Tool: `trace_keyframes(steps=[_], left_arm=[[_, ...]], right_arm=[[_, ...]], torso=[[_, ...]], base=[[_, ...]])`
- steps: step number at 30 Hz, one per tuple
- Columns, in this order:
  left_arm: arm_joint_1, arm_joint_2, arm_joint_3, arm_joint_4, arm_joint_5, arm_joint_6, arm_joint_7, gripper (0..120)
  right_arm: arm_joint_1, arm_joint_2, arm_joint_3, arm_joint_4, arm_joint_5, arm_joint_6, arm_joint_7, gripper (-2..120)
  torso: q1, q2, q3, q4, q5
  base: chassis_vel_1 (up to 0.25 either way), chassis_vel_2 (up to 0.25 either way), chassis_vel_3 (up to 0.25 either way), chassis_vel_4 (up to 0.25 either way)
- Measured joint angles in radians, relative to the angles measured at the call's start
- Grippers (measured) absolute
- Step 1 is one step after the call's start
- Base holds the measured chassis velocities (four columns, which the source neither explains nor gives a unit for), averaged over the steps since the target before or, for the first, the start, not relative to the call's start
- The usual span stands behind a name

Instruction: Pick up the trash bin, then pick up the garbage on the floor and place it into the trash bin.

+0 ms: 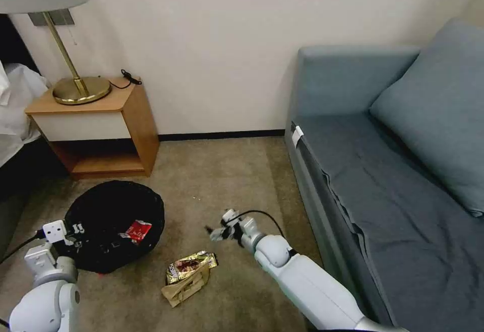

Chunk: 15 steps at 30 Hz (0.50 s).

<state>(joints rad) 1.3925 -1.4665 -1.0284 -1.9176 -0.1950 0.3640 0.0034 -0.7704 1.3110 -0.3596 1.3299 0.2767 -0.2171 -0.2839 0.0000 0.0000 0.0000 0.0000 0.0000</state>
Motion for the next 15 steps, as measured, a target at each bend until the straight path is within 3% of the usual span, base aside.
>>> trace_keyframes(steps=[5,15], left_arm=[[-0.003,-0.007,0.0,0.001,0.0,-0.002,0.0,3],[0.001,-0.021,-0.005,-0.011,-0.002,-0.005,0.0,3]], right_arm=[[0.042,-0.009,-0.079,0.024,0.009,-0.035,-0.113,100],[0.117,0.03,-0.219,-0.103,-0.04,0.001,-0.253,100]], torso=[[0.0,0.0,0.0,0.0,0.0],[0.0,0.0,0.0,0.0001,0.0]], base=[[0.0,0.0,0.0,0.0],[0.0,0.0,0.0,0.0]])
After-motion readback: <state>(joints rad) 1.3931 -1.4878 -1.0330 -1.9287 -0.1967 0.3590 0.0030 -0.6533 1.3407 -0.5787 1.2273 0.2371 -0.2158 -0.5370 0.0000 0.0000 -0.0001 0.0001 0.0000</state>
